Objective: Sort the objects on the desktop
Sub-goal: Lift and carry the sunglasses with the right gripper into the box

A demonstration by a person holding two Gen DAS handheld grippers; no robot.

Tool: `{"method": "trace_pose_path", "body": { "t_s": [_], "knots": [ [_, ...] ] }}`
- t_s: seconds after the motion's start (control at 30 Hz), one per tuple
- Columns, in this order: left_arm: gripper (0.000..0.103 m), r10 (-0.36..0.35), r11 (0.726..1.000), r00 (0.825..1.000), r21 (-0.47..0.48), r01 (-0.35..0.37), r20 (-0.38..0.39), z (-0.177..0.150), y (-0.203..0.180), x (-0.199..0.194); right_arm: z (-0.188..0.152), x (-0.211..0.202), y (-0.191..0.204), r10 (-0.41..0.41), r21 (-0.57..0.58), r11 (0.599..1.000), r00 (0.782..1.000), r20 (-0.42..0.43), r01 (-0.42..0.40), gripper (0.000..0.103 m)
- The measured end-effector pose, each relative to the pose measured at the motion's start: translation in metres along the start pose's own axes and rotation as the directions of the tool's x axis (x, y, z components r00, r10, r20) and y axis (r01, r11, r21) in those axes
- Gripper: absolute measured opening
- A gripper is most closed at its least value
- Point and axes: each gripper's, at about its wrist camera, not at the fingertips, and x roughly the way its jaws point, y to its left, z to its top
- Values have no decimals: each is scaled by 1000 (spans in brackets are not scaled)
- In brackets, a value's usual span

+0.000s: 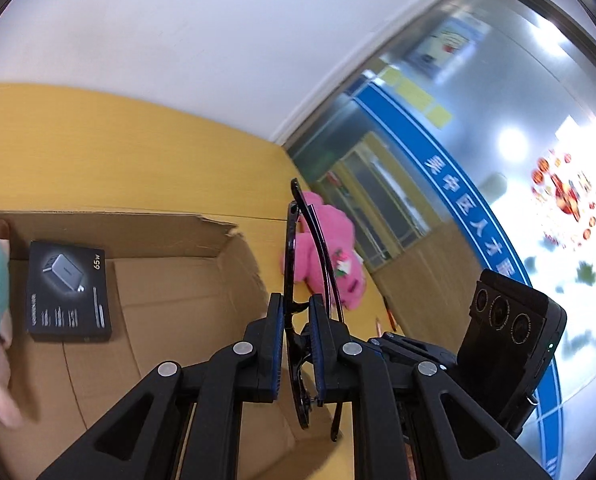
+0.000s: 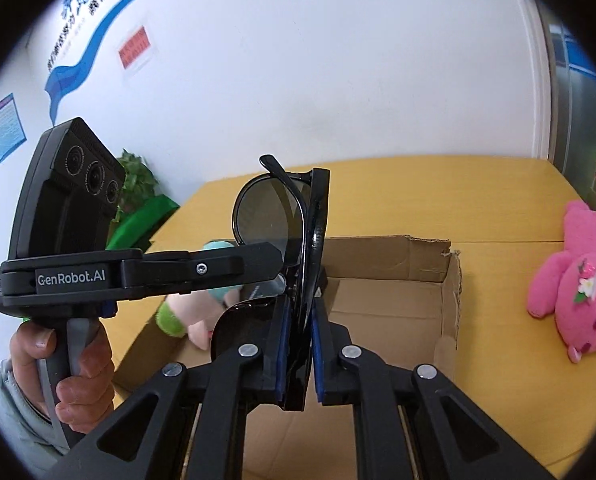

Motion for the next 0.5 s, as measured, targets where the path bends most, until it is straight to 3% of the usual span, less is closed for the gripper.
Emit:
{"method": "trace_pose_path", "body": {
  "t_s": [0.27,0.5],
  "knots": [
    [11,40,991,995,-126,-52,-96,18,73,72,4,87,-48,10,110,994,987,-163,8,9],
    [11,47,976,985,-203,-81,-167,10,114,127,-5,146,-81,-38,179,979,957,-288,92,9]
  ]
}}
